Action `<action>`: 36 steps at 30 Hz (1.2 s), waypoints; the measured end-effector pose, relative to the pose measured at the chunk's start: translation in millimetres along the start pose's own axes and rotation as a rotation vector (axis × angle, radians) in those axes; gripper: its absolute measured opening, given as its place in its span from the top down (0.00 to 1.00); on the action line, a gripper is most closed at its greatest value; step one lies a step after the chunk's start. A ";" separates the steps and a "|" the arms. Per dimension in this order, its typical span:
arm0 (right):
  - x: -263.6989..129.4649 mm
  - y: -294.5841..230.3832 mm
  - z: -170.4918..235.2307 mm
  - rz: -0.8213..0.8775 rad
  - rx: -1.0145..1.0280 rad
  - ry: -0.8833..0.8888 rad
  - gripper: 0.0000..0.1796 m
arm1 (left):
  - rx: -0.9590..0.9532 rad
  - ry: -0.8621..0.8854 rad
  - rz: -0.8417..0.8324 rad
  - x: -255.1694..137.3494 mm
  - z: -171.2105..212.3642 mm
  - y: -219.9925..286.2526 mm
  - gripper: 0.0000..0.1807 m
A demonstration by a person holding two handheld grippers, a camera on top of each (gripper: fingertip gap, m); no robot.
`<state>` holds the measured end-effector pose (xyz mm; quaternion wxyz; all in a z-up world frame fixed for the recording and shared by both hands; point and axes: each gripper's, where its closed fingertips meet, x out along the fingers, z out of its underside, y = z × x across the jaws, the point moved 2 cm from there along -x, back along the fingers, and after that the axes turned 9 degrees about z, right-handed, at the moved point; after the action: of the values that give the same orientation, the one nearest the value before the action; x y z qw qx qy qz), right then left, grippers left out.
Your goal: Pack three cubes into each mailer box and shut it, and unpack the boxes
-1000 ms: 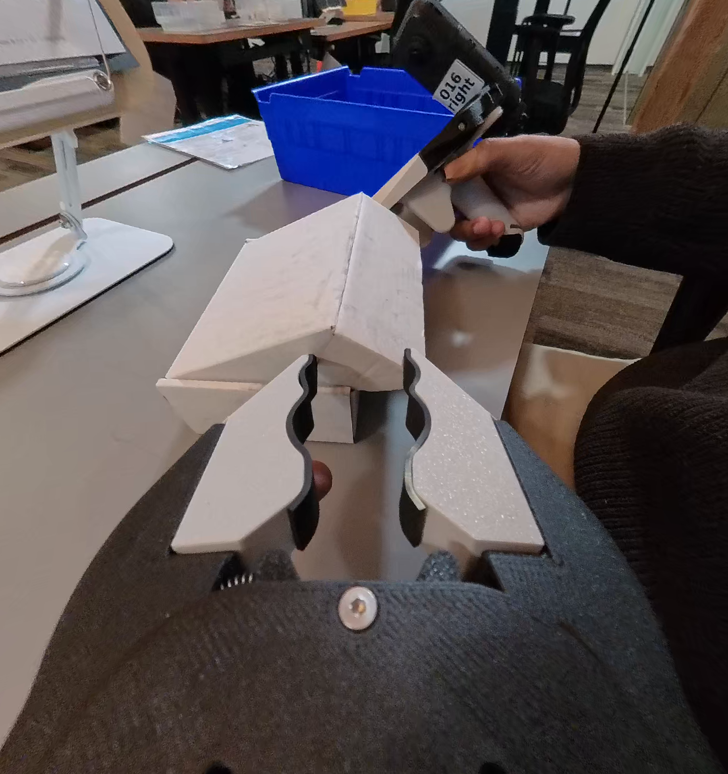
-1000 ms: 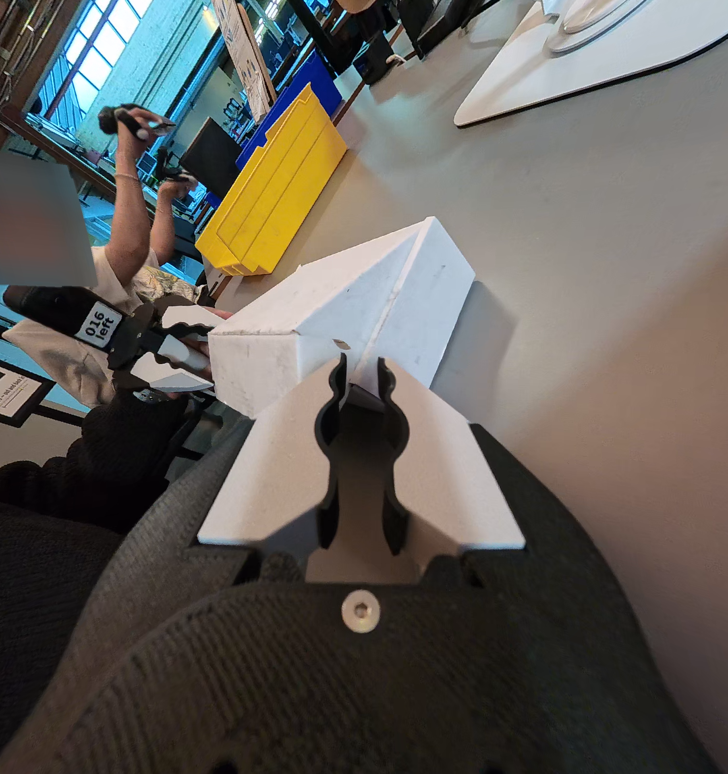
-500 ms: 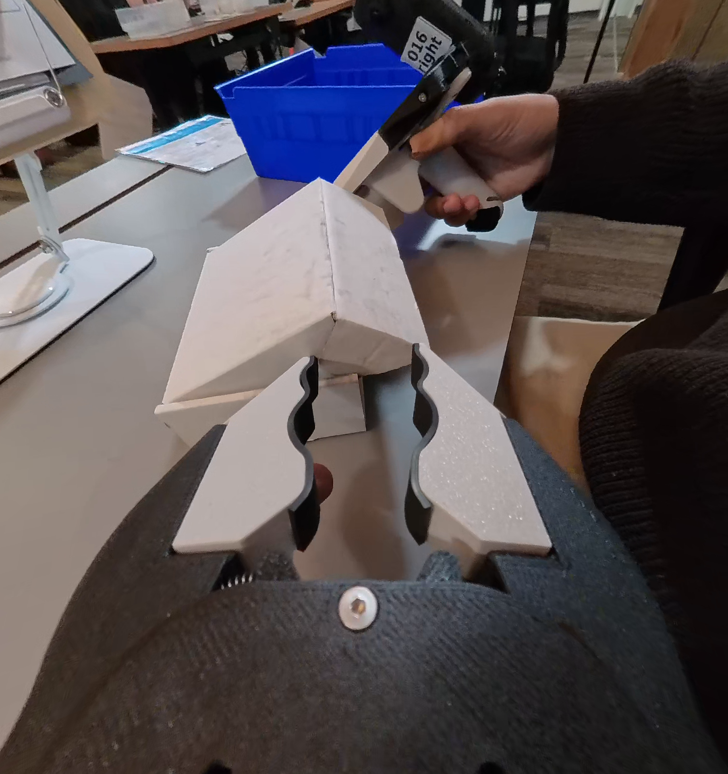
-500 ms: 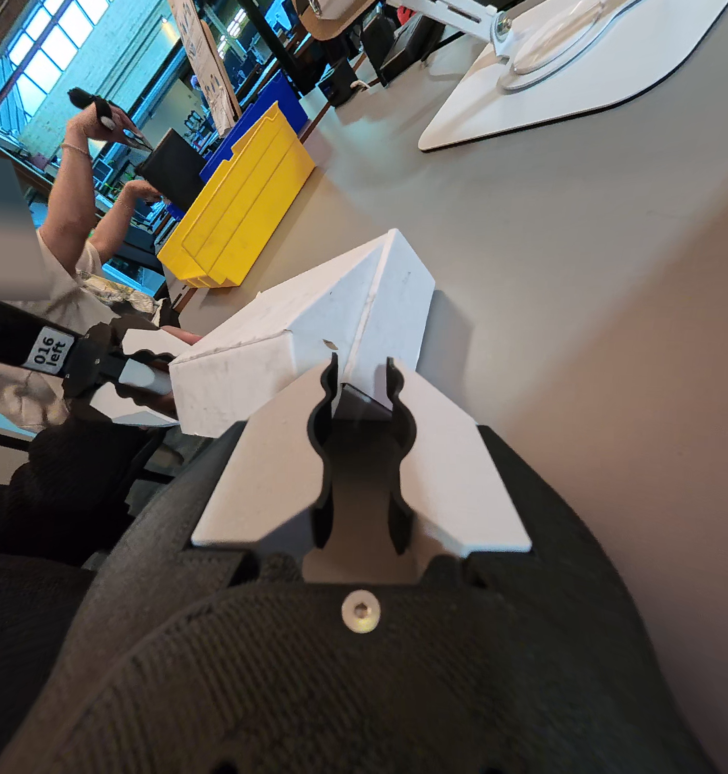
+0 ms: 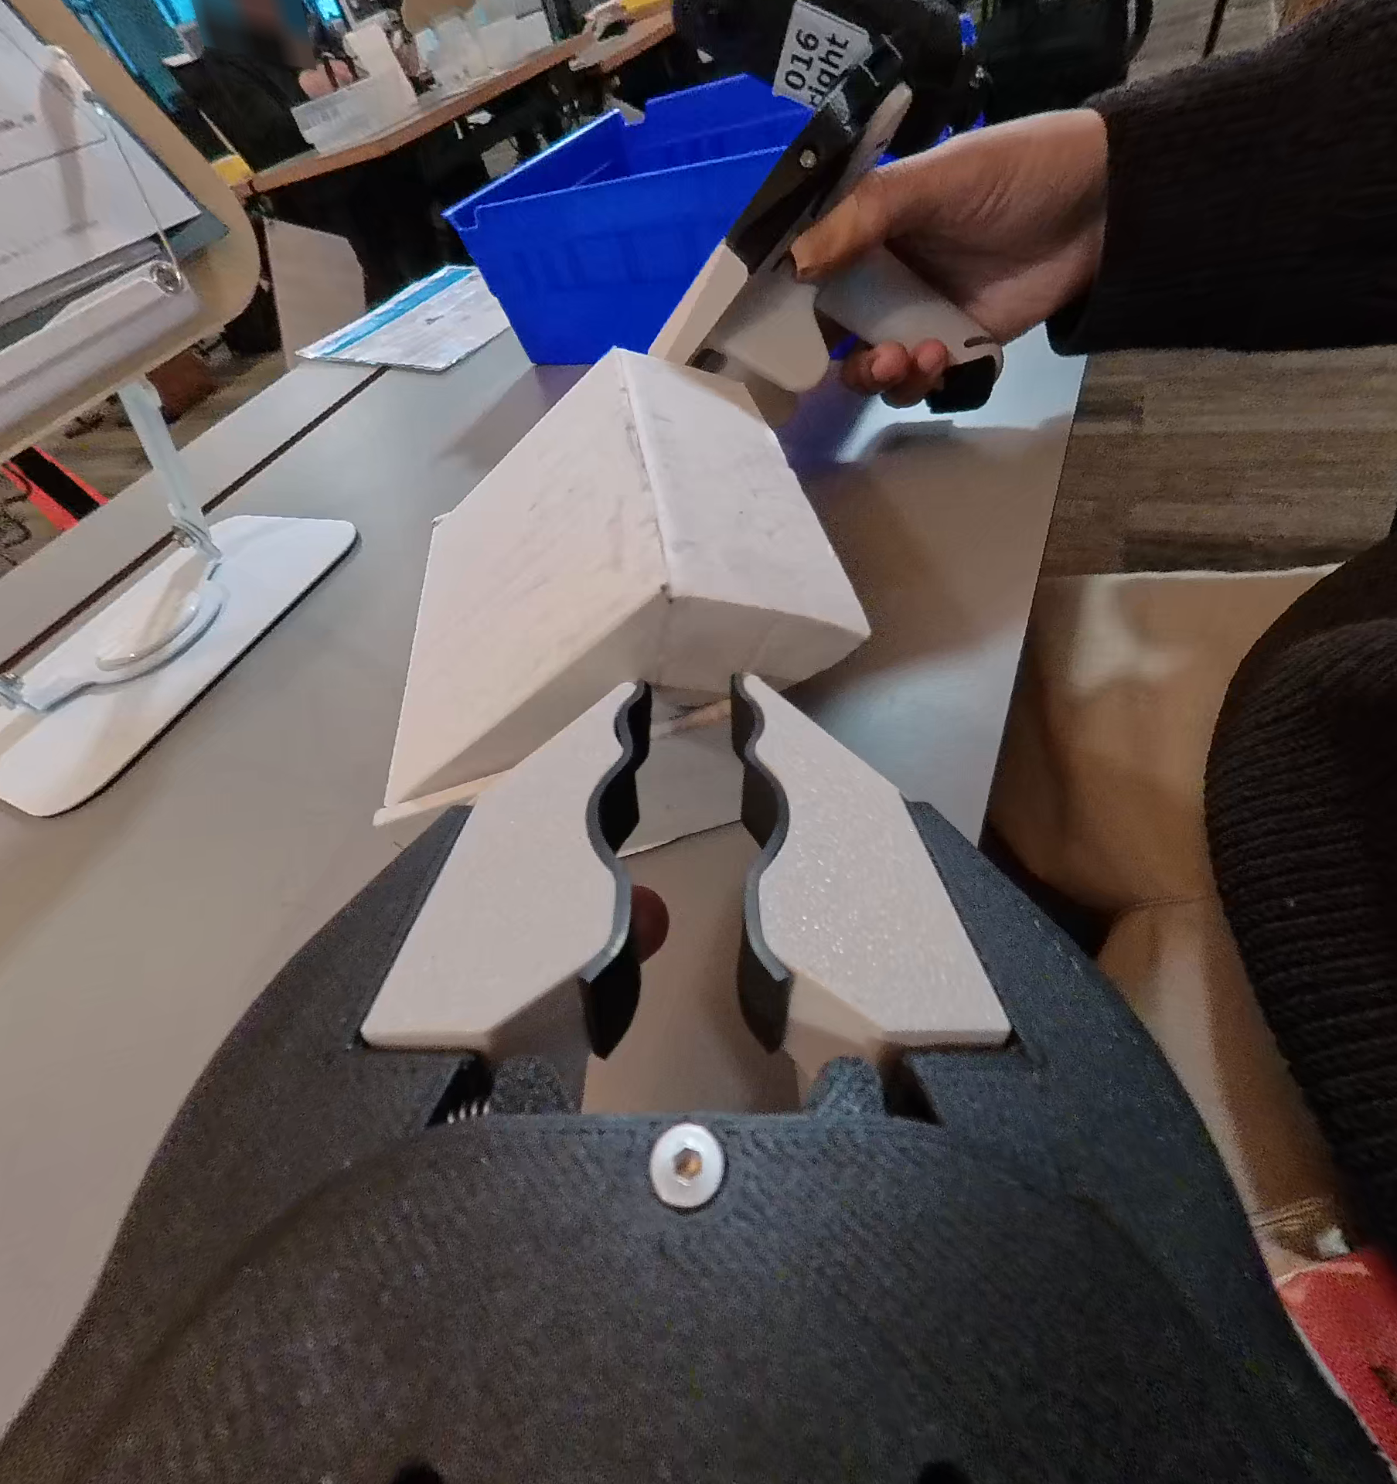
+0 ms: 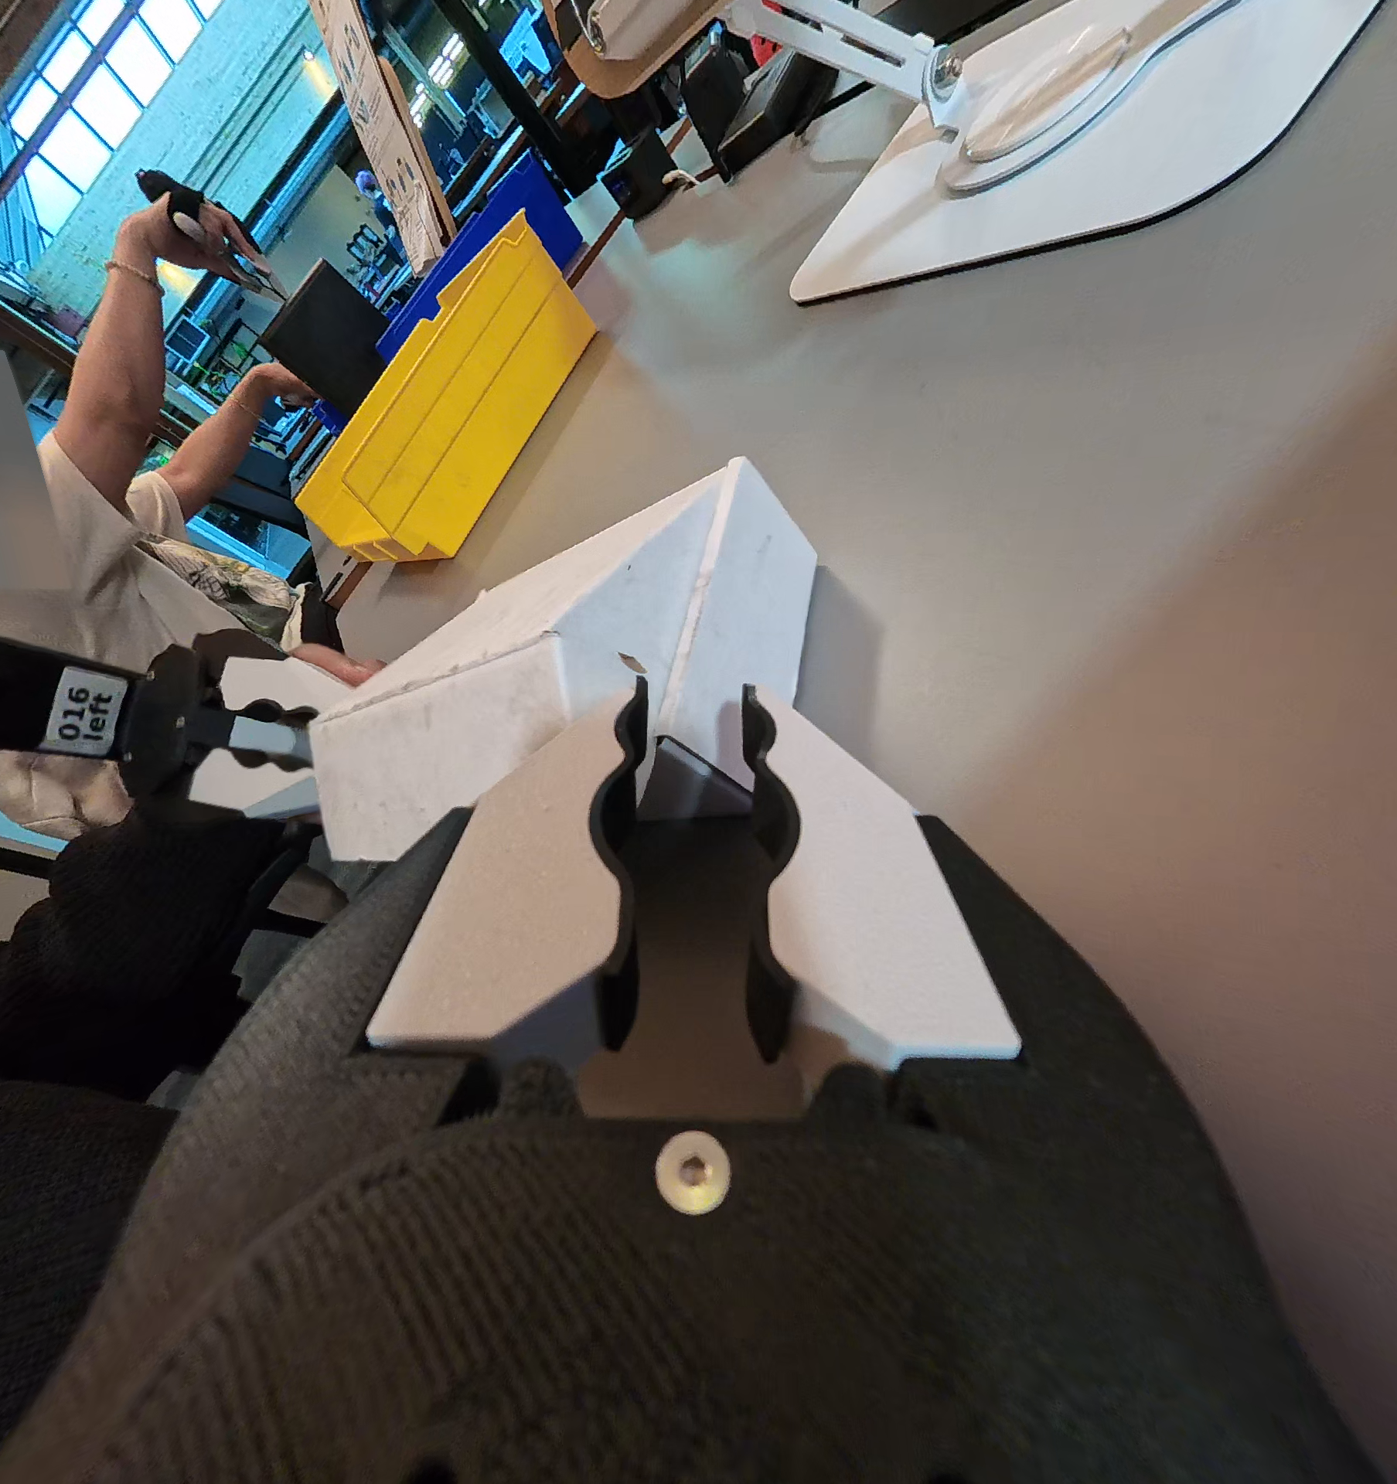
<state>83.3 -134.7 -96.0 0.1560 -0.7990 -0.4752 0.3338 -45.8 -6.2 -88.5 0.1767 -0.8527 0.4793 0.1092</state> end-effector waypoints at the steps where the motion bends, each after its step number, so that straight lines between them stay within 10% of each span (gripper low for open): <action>1: -0.1 0.2 -0.2 -0.001 0.002 0.000 0.87 | 0.015 -0.006 -0.001 0.6 0.5 1.0 0.89; 28: -0.5 -1.3 -3.1 -0.014 0.015 0.015 0.91 | 0.119 -0.060 -0.056 5.5 6.0 -0.8 0.93; 36: -0.7 0.3 -3.1 -0.022 0.044 0.016 0.89 | 0.058 -0.037 -0.077 5.4 2.4 -5.7 0.80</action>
<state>85.4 -135.2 -93.7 0.1811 -0.7928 -0.4752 0.3360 -38.2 -6.7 -91.5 0.2142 -0.8630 0.4456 0.1043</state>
